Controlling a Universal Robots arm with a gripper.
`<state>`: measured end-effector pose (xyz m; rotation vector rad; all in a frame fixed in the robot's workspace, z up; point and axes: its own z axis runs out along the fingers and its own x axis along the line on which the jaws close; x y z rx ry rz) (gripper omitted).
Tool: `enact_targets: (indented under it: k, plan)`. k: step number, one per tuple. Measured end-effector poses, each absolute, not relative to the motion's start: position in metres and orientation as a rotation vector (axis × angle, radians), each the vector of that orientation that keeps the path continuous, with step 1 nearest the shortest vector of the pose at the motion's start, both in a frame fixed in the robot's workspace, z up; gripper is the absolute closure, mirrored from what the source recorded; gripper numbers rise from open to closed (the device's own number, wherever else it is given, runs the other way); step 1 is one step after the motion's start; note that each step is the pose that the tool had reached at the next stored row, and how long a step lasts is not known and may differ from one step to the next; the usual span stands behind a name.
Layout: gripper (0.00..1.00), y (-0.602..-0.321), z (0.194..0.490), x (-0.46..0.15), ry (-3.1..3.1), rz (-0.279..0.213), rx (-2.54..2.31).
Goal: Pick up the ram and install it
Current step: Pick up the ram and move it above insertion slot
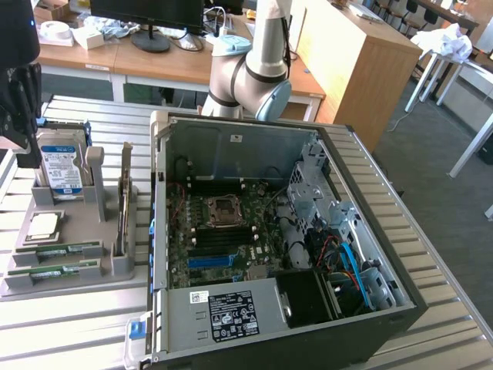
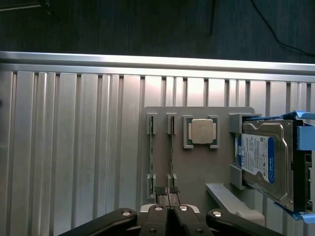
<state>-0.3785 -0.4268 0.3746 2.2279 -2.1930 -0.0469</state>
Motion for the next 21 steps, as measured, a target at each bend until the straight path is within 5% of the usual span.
enact_targets:
  k: [21]
  plan:
    - [0.90, -0.4219, 0.3743, -0.3773, -2.195, -0.043, 2.230]
